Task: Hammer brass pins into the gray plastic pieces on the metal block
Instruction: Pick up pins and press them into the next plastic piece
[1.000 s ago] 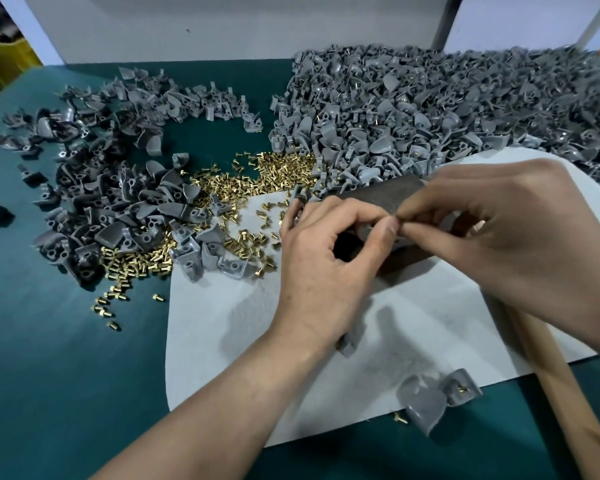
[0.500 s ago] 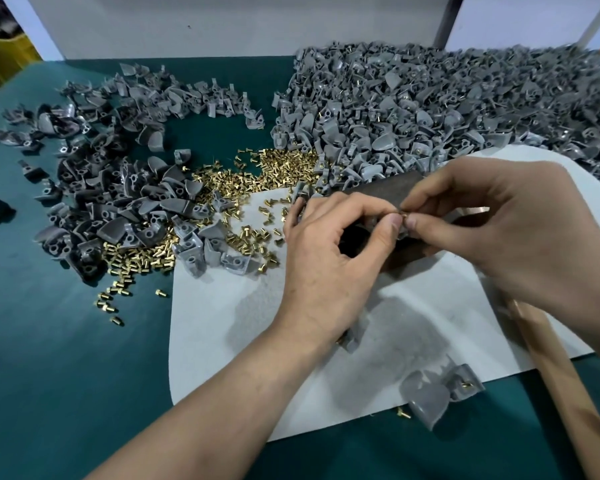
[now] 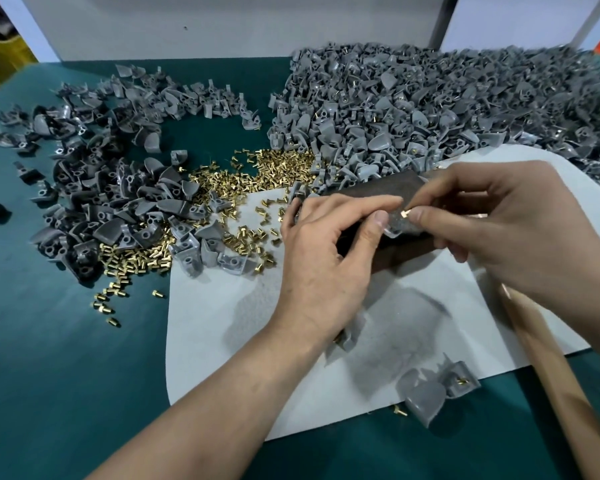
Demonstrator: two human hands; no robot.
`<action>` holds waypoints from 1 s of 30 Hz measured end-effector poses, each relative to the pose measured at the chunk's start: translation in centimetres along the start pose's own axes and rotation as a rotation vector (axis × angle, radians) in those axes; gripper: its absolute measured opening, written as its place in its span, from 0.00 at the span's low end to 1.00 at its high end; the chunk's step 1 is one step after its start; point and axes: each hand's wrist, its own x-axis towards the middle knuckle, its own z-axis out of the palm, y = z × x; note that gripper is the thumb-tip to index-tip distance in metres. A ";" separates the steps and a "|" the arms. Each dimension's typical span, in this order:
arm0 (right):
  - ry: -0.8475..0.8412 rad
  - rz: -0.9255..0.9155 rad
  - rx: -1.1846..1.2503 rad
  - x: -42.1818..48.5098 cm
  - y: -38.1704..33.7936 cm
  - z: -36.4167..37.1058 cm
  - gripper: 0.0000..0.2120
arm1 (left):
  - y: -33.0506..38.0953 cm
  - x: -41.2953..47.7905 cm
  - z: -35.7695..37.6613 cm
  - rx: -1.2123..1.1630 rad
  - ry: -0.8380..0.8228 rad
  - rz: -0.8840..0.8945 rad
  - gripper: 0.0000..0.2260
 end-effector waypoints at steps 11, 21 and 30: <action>-0.056 0.276 0.409 -0.5 0.4 1.0 0.05 | 0.4 -0.2 -0.4 -0.013 -0.085 -0.041 0.14; -0.032 0.314 0.477 -0.4 1.1 1.5 0.09 | 0.3 -0.3 -0.2 -0.101 -0.124 -0.134 0.14; 0.046 0.264 0.442 -1.0 1.1 1.9 0.07 | 0.0 -0.3 -0.4 -0.104 -0.101 -0.139 0.12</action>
